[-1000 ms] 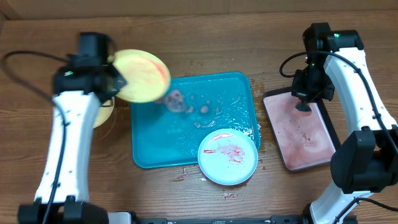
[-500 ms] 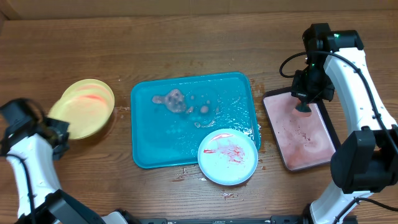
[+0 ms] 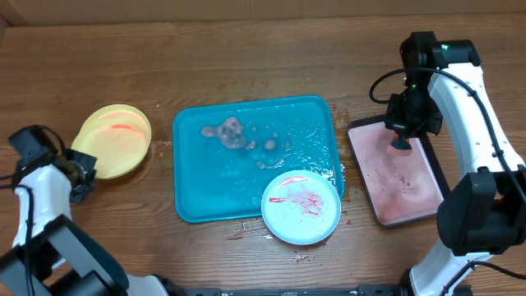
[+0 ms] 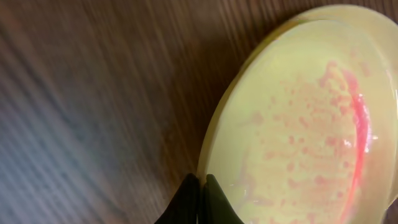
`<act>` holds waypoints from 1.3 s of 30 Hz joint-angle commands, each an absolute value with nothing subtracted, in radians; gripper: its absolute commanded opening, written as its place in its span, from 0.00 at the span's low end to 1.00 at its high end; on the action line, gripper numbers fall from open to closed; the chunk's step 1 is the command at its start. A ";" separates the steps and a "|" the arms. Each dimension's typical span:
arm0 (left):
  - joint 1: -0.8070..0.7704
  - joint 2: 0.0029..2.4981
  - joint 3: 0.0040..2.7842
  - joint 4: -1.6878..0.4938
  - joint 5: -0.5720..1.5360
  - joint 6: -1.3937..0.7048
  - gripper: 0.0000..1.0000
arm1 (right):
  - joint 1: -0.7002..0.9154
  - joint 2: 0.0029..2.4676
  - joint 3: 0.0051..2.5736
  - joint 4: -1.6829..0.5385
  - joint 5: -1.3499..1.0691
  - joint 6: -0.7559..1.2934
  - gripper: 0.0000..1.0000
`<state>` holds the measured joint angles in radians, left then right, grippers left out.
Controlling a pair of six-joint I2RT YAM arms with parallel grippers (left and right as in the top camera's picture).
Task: Clean dirty plates on tray and stack at the side
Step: 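Release the green plate and swing the left gripper back toward the teal tray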
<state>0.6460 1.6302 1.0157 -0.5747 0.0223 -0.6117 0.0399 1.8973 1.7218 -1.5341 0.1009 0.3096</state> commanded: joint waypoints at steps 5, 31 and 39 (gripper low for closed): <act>0.609 1.642 1.022 -0.545 -0.012 -0.606 0.05 | 0.036 1.887 1.721 -1.539 0.097 0.307 0.04; 0.479 1.642 1.163 -0.595 -0.052 -0.450 0.38 | 0.036 1.887 1.721 -1.540 0.088 0.307 0.04; 0.155 1.642 1.309 -0.753 -0.015 -0.284 0.38 | 0.036 1.887 1.721 -1.540 0.076 0.307 0.04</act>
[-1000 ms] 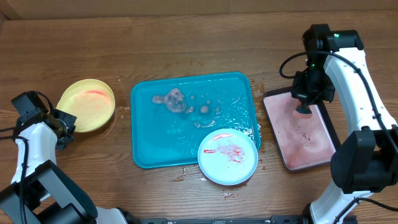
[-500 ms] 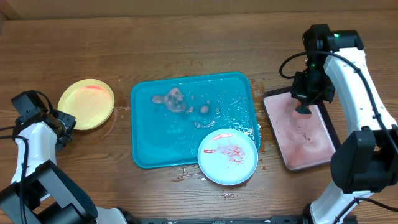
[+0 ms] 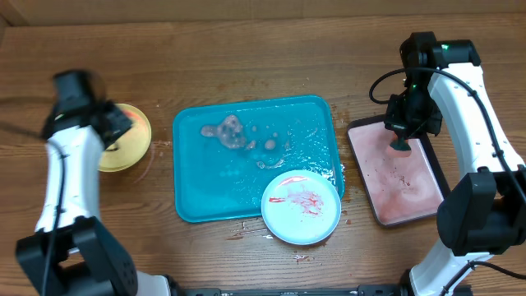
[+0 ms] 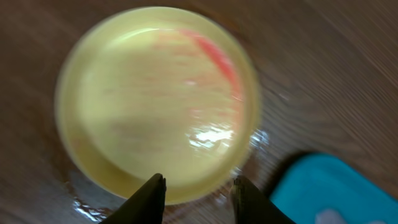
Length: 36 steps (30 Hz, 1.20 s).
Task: Clean dirty plates on tray and stack at the side
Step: 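Release the green plate and swing the left gripper back toward the teal tray, then grip the white plate rim with the left gripper and tilt it up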
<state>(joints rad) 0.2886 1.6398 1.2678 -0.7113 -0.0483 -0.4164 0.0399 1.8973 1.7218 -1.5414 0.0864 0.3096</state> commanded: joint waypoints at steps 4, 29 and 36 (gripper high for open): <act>-0.047 1.645 1.308 -0.855 0.117 -0.152 0.43 | 0.036 1.887 1.721 -1.541 0.076 0.307 0.04; -0.466 1.839 1.261 -0.863 0.432 -0.012 0.50 | 0.036 1.887 1.721 -1.539 0.057 0.287 0.04; -0.466 1.878 1.261 -0.848 0.524 0.072 0.53 | 0.036 1.887 1.721 -1.539 0.057 0.287 0.04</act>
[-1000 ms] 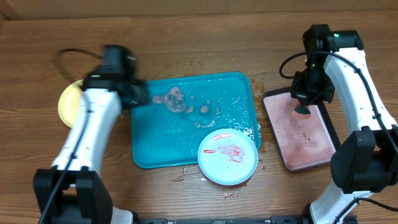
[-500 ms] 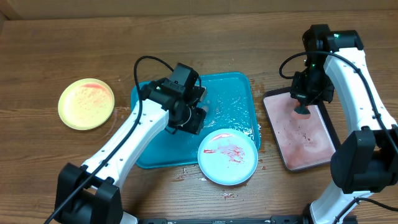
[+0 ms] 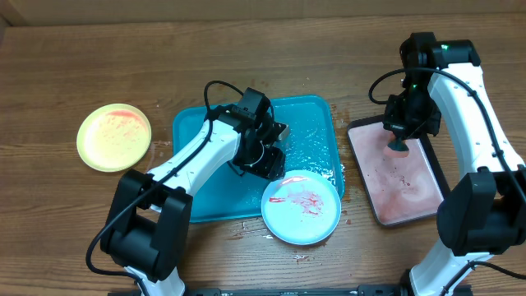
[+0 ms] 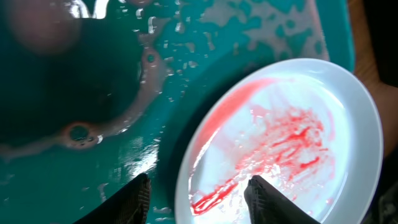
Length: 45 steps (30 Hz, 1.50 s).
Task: Clean dirty plates on tray and stack at the side
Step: 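Grip the white plate rim with the left gripper and tilt it up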
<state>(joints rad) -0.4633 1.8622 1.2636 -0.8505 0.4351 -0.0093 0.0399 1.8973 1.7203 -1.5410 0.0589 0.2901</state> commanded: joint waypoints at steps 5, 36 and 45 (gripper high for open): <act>-0.466 1.880 1.261 -0.862 0.574 0.136 0.55 | 0.036 1.887 1.721 -1.539 0.058 0.287 0.04; -0.463 2.033 1.261 -0.763 0.447 -0.050 0.04 | 0.036 1.887 1.721 -1.542 0.047 0.286 0.04; -0.431 2.033 1.261 -0.803 -0.011 -0.601 0.04 | 0.036 1.887 1.721 -1.535 0.047 0.284 0.04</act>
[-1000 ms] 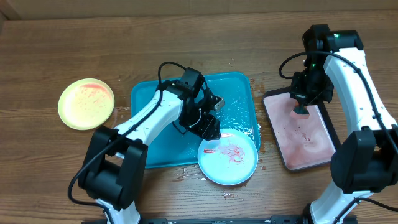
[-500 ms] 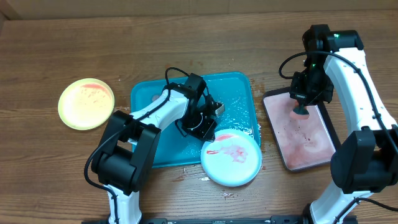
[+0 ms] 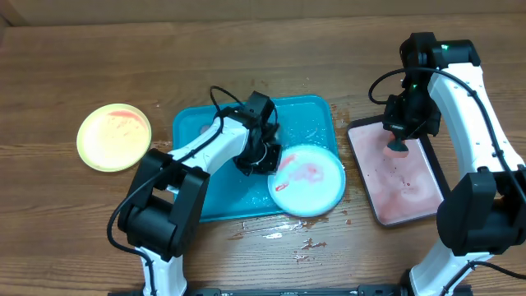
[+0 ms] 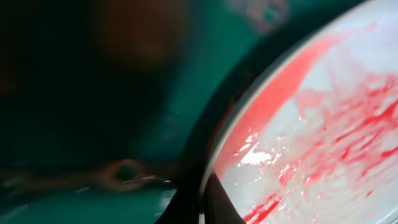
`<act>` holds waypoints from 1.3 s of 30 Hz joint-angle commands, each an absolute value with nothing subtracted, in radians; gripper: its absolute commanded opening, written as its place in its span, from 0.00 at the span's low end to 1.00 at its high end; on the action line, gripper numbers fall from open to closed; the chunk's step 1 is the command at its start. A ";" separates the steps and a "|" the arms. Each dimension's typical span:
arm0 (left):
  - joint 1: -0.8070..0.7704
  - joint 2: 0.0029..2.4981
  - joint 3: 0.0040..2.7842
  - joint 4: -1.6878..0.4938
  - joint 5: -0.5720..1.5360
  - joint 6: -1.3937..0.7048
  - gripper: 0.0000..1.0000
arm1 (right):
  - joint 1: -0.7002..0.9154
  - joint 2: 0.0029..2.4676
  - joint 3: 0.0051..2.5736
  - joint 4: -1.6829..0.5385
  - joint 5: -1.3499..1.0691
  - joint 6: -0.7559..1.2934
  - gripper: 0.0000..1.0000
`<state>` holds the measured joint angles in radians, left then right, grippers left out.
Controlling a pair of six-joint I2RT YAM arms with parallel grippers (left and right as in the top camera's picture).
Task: Clean dirty plates on tray and stack at the side
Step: 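Grip the white plate rim with the left gripper and tilt it up, then bring the sponge with the right gripper onto the white plate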
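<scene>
A white plate (image 3: 308,181) smeared with red sits tilted over the front right corner of the teal tray (image 3: 205,164). My left gripper (image 3: 269,160) is at its left edge. In the left wrist view the left gripper (image 4: 200,208) is shut on the plate's rim, one finger on each side, and the red-streaked plate (image 4: 323,124) fills the right half. My right gripper (image 3: 400,145) points down onto the pink pad (image 3: 403,173) at the right, and its jaws do not show.
A yellow plate (image 3: 114,136) with a faint pink smear lies on the table left of the tray. The tray holds water and grey foam at its back. Droplets dot the wood in front of the tray.
My left gripper was open over the white plate's left edge and is now shut on that rim. The plate has shifted back and to the right. The right arm has not moved.
My left gripper was shut at the rim of the yellow plate at the far left. Then it stood open above that plate. Then it was open over the tray beside the white plate, and now it grips that plate's rim.
</scene>
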<state>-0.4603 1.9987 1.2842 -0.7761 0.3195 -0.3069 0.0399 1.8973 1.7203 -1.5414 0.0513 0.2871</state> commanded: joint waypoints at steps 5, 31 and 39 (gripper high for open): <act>-0.424 2.033 1.261 -0.841 -0.088 -0.752 0.04 | 0.036 1.887 1.721 -1.525 0.046 0.284 0.04; -0.425 2.033 1.261 -0.686 -0.161 -0.456 0.20 | 0.036 1.887 1.721 -1.517 0.017 0.257 0.04; -0.424 2.033 1.261 -0.720 -0.133 -0.490 0.04 | 0.039 1.887 1.721 -1.507 -0.066 0.197 0.04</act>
